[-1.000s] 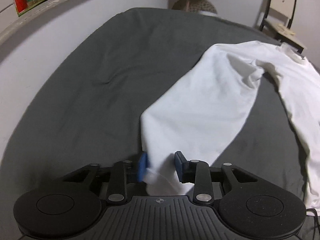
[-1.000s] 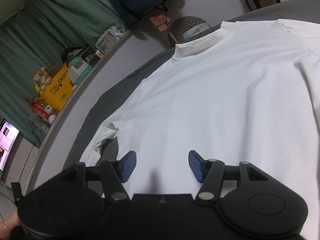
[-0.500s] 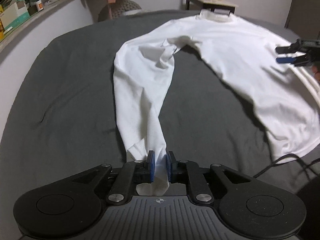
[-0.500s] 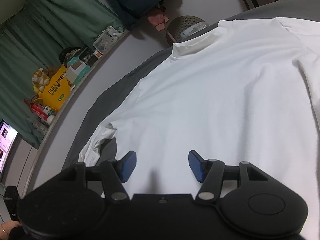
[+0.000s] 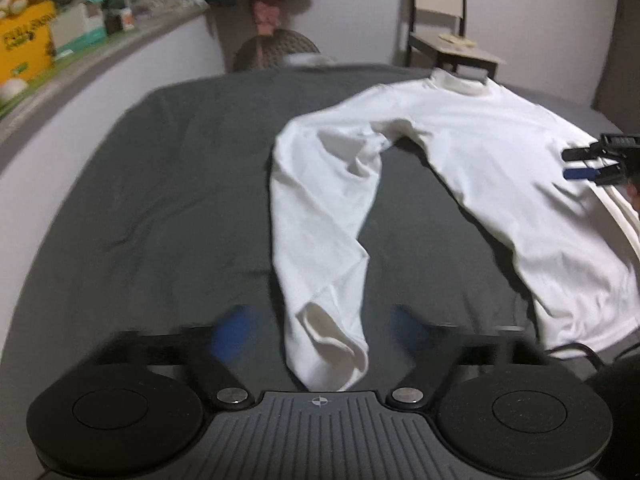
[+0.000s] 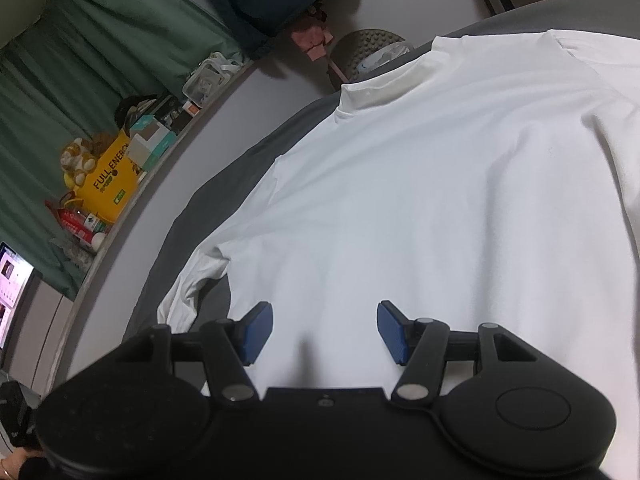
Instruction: Fold clothes
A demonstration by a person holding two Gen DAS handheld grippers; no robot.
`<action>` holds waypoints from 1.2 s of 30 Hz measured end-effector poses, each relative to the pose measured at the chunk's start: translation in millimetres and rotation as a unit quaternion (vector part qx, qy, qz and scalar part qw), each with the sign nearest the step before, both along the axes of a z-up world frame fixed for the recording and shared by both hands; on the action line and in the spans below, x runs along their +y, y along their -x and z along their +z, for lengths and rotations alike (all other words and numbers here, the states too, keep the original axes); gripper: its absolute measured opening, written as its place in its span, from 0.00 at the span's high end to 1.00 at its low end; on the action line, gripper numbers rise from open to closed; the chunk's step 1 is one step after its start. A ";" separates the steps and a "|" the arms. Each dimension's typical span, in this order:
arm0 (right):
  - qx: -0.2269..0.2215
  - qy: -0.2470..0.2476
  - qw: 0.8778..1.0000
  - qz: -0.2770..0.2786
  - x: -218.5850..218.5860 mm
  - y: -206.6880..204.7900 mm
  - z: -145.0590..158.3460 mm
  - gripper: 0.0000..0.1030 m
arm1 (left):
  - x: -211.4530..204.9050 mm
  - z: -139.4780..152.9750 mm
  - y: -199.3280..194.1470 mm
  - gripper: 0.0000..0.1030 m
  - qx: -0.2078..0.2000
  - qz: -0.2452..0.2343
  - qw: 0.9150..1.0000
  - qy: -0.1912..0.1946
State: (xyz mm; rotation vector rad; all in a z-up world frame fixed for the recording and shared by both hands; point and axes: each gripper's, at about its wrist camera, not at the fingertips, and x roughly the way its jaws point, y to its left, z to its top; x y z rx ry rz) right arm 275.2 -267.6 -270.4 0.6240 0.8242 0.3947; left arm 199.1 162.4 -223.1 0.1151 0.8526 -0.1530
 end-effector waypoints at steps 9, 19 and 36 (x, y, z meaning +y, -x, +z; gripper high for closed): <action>0.000 -0.001 1.000 0.001 -1.0 0.3 -0.2 0.45 | -13.9 -18.5 -22.3 0.65 0.035 -0.024 0.998 -0.044; 0.001 -0.004 1.000 -0.001 -0.5 -0.8 -1.3 0.45 | -15.6 -27.0 -29.0 0.67 0.038 -0.022 0.998 -0.046; 0.004 -0.003 1.000 -0.001 0.5 -1.7 -1.7 0.45 | 36.9 8.5 -3.0 0.92 -0.047 0.090 0.993 0.053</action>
